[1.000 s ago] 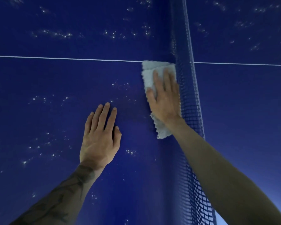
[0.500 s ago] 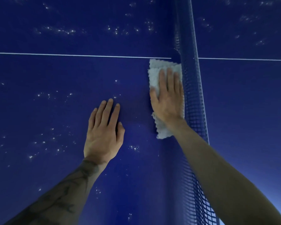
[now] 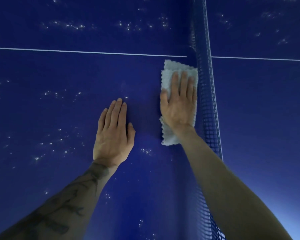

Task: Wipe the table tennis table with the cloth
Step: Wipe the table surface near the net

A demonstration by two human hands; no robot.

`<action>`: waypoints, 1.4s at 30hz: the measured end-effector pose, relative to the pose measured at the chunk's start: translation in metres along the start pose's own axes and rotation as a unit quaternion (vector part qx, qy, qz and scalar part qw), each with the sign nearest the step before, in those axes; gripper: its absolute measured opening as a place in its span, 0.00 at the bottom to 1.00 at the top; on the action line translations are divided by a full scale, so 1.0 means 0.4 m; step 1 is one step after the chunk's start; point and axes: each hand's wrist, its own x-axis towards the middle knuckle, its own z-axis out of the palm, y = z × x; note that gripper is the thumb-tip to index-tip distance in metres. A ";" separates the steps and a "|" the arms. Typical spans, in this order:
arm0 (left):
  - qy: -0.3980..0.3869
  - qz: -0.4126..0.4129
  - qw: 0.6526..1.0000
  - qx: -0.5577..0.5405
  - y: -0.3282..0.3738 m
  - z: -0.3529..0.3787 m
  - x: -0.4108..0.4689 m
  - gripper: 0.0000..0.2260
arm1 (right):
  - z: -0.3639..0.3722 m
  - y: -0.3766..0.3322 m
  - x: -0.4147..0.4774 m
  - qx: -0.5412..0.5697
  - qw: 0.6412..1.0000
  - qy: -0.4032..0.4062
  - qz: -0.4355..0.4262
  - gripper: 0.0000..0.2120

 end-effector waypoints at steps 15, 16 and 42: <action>0.008 -0.029 0.999 -0.042 0.002 -0.043 -0.059 0.25 | 0.008 -0.012 -0.108 0.009 0.999 -0.005 -0.040 0.33; 0.010 -0.045 0.998 -0.039 0.000 -0.049 -0.091 0.25 | 0.018 -0.044 -0.135 0.005 0.996 -0.008 -0.084 0.32; -0.009 -0.053 0.999 0.006 -0.044 -0.030 -0.218 0.26 | 0.021 0.038 -0.237 0.013 1.000 0.006 0.022 0.32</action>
